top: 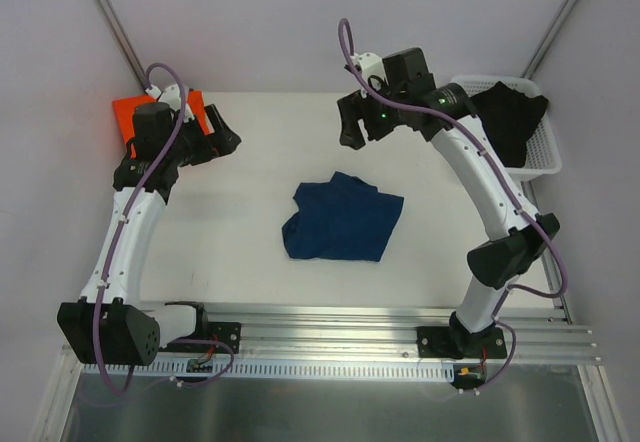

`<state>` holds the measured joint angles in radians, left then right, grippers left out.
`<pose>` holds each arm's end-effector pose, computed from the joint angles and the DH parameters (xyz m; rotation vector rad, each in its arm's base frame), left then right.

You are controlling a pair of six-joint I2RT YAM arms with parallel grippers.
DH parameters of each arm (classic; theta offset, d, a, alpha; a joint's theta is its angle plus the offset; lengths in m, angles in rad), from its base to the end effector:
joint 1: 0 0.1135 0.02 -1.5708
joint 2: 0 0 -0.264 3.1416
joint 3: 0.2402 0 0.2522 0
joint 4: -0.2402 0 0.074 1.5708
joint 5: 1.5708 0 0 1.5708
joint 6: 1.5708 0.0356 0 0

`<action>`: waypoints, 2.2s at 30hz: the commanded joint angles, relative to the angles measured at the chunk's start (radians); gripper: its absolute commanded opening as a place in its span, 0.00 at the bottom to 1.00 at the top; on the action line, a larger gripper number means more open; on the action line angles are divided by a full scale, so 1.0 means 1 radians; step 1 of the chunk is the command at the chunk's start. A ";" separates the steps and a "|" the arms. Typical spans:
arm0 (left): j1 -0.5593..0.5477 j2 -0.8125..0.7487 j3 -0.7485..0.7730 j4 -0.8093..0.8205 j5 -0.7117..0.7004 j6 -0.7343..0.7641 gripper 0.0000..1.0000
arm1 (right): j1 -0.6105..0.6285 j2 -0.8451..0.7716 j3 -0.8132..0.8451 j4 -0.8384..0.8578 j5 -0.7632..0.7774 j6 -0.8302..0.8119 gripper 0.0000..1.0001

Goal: Fold and stack the t-shirts
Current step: Move the tshirt to the center of the board, then flatten out the tshirt

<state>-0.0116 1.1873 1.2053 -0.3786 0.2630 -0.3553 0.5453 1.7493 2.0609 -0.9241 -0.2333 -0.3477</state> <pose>0.2663 -0.0123 0.3845 -0.1571 1.9442 -0.4977 0.3125 0.1992 0.4431 -1.0628 1.9122 0.3665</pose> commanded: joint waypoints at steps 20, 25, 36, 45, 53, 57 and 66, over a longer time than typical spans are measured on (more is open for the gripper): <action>0.058 -0.011 0.016 0.026 0.030 0.004 0.99 | 0.117 0.581 0.200 -0.035 -0.121 0.087 0.53; 0.071 -0.006 0.022 0.026 0.036 -0.007 0.99 | 0.173 0.641 0.226 -0.032 -0.107 0.082 0.59; 0.073 -0.012 0.017 0.026 0.061 -0.022 0.99 | 0.182 0.736 0.234 -0.039 -0.038 0.024 0.62; 0.081 -0.034 0.003 0.024 0.064 -0.022 0.99 | 0.182 0.747 0.272 -0.028 -0.008 0.016 0.32; 0.082 -0.025 -0.023 0.026 0.073 -0.043 0.99 | 0.182 0.655 0.278 -0.021 0.006 0.021 0.01; 0.082 -0.018 -0.018 0.029 0.074 -0.043 0.98 | 0.183 0.621 0.280 -0.021 0.003 0.030 0.01; 0.081 0.148 -0.125 0.035 0.298 -0.057 0.90 | 0.165 0.483 0.283 -0.001 0.138 0.000 0.52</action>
<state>0.0608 1.2461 1.1202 -0.3523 0.4294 -0.3969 0.7242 2.3741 2.2906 -0.9382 -0.1555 -0.3317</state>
